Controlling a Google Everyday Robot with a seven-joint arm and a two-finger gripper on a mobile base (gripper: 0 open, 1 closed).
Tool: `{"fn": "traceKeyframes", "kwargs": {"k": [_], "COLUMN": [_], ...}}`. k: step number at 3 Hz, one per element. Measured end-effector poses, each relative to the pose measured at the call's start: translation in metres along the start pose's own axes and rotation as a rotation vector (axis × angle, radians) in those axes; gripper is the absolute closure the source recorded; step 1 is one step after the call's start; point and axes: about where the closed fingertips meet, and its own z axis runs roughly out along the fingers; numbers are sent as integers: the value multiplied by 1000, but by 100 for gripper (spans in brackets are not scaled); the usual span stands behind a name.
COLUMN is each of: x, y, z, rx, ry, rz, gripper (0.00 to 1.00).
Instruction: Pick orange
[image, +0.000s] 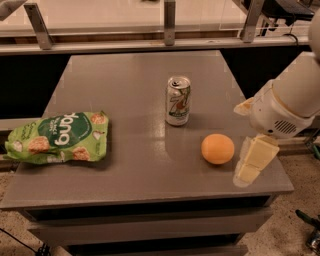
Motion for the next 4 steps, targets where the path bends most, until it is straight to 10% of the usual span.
{"fn": "traceKeyframes", "kwargs": {"k": [2,4], "x": [-26,-43], "y": [5,5], "z": [60,31], "rx": [-97,-102], "ry": [-47,-40], "rz": [-7,-48], "gripper": [46,92]}}
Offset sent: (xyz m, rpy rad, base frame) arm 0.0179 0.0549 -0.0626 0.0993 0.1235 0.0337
